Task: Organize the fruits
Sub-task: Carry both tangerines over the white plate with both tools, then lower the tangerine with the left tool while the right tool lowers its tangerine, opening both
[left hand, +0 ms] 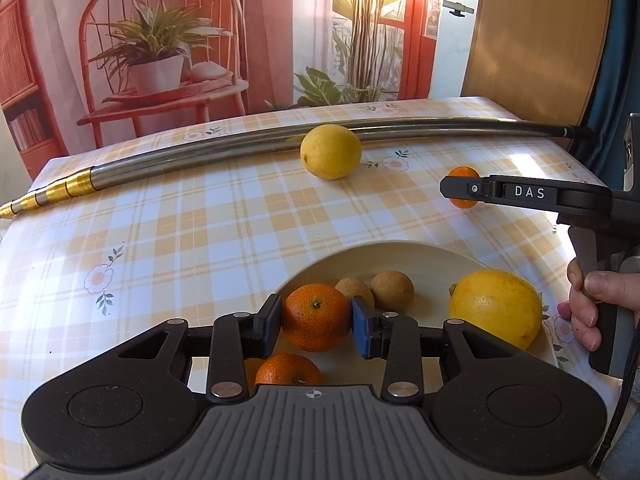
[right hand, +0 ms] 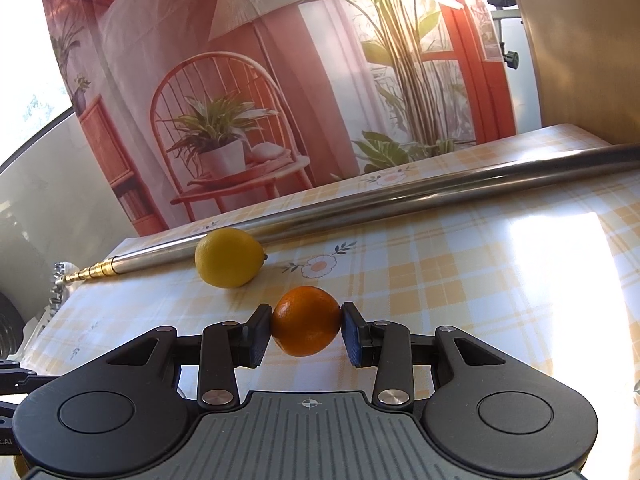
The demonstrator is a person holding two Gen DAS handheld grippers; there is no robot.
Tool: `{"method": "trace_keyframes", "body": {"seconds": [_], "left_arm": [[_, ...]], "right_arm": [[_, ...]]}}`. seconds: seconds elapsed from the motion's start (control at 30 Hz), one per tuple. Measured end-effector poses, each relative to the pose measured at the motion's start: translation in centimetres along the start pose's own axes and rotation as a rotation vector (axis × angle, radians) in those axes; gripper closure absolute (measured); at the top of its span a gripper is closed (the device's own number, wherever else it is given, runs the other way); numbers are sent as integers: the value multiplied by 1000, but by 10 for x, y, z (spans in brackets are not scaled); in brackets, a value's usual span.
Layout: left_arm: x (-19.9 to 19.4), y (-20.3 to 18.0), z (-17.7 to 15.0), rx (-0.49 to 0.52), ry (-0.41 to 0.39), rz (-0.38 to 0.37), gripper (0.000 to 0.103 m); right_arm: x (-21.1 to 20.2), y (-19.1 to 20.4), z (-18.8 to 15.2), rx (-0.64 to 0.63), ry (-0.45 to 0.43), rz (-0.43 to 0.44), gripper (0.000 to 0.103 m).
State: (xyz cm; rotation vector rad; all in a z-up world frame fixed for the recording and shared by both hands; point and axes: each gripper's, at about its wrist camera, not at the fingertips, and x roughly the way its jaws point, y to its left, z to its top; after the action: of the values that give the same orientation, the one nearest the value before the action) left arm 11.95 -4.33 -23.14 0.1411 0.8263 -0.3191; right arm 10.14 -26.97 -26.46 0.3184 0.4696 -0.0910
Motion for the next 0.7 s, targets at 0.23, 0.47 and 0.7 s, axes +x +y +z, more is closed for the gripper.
{"method": "trace_keyframes", "body": {"seconds": [0.23,0.47,0.7], "left_arm": [[5,2,-2,-19,11,-15,64],[-1,5,2,-32,-19,-18,63],[-6,12,6,-70,-39,-19,63]], "right_arm": [[2,0,1,-1,8,5,68],[2,3,5,-19,21,-36,68],[-19,14,6,-27,74,-33,68]]}}
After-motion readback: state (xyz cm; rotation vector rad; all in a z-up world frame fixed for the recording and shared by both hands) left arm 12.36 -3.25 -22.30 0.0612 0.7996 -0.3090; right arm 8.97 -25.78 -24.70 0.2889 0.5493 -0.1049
